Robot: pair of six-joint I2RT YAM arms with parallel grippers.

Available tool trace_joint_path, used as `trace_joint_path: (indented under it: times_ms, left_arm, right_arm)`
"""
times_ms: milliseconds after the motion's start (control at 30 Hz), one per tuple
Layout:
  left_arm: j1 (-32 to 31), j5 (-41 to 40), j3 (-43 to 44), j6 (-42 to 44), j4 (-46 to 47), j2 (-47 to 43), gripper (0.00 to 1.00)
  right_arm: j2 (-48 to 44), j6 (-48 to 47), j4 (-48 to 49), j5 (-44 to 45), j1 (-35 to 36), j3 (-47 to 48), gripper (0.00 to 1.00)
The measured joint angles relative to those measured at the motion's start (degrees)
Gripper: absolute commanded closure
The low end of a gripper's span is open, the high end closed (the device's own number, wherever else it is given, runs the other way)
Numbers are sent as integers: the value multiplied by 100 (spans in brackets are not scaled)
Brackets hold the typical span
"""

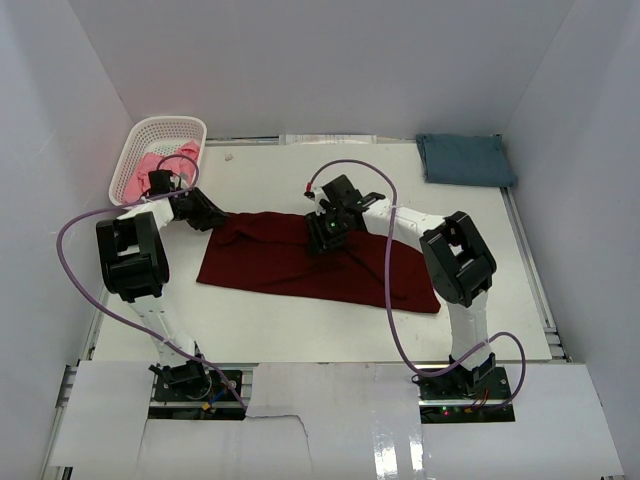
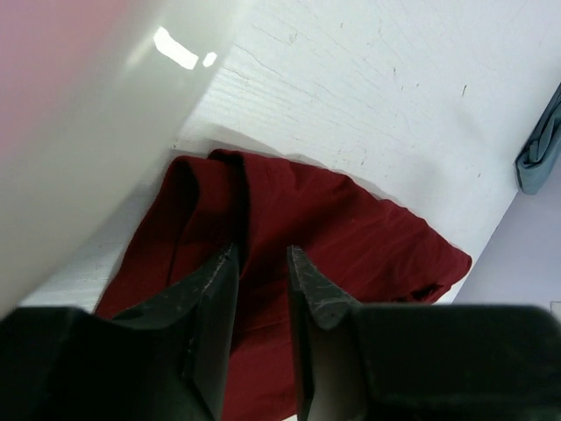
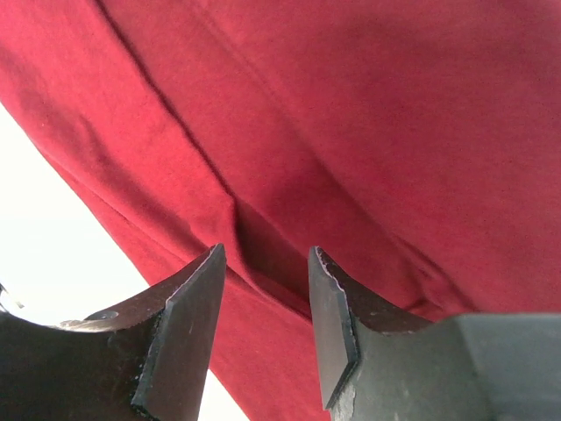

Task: Fold and stack the t-shirts
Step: Fold the other side of the tshirt into a rectangle

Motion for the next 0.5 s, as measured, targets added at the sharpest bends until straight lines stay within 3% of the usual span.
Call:
trace_joint_path:
  times_ms: [100, 200, 400, 500]
  left_arm:
    - [-2, 15, 11, 7, -7, 0, 64]
    - [-2, 15, 11, 15, -2, 0, 77]
    - [-2, 7, 76, 111, -2, 2, 92]
    - [0, -42, 162, 162, -2, 13, 94]
  right_arm:
    - [26, -2, 0, -9, 70, 0, 51]
    - [26, -2, 2, -4, 87, 4, 51]
    - [26, -4, 26, 0, 83, 4, 51]
    - [26, -4, 42, 15, 81, 4, 52]
